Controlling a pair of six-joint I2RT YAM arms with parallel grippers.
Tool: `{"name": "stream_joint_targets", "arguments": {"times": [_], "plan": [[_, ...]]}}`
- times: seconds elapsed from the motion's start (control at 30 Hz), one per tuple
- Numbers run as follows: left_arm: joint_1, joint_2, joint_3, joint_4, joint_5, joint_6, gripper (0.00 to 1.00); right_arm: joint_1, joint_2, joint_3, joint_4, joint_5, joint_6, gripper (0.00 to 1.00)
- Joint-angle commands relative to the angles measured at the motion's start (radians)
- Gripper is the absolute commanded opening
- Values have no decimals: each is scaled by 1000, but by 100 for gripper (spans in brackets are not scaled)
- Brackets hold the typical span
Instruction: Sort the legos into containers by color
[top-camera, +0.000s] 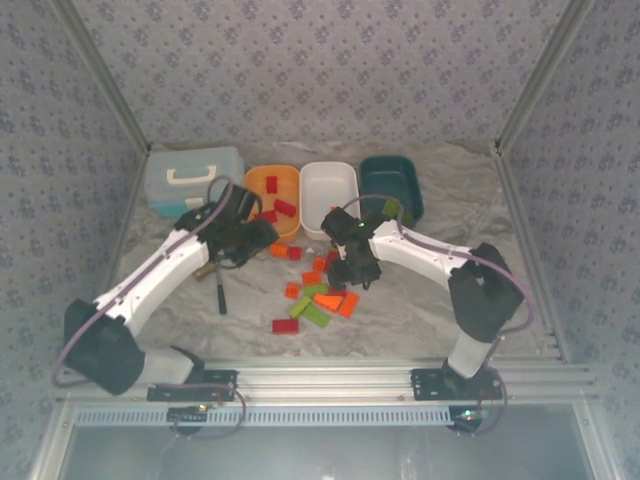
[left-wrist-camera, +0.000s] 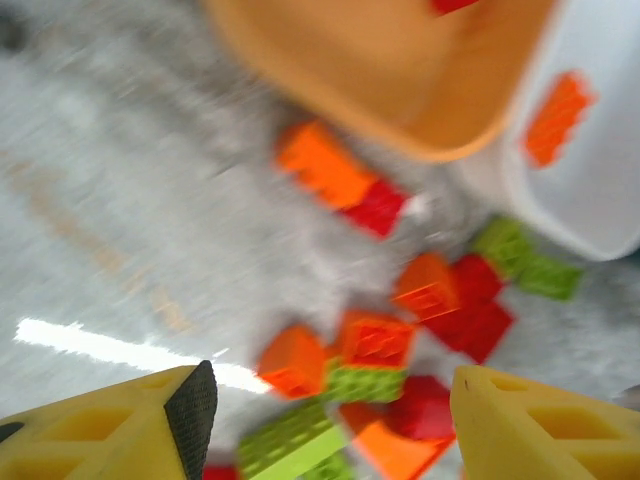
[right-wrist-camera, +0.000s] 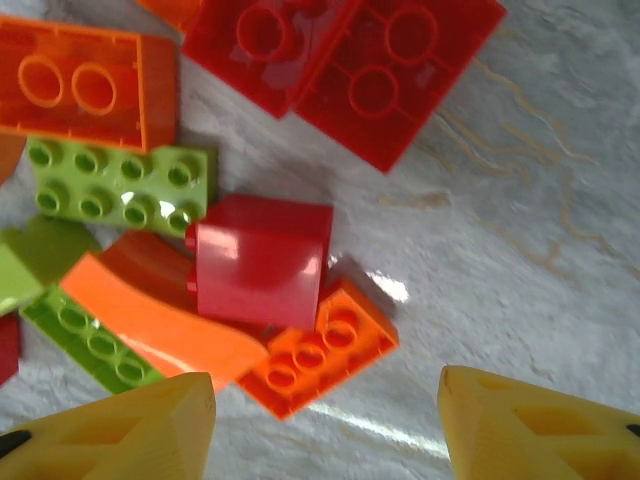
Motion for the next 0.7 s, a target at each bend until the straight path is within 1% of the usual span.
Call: {"name": "stream_joint_targets", "arguments": {"times": [0.0, 0.13, 0.27, 0.53, 0.67], "plan": [[7, -120, -77, -74, -5, -12, 66, 5, 56, 58, 13, -31, 43, 63], [8, -203, -161, -85, -2, -22, 66, 17, 114, 88, 20, -40, 63, 61], [10, -249, -201, -99, -4, -16, 68, 21, 155, 119, 2, -37, 76, 59], [12, -272, -204, -110, 2, -3, 68, 23, 195, 101, -15, -22, 89, 57], [12, -263, -204, -80, 34, 2, 69, 20, 213, 105, -9, -24, 81, 58]]}}
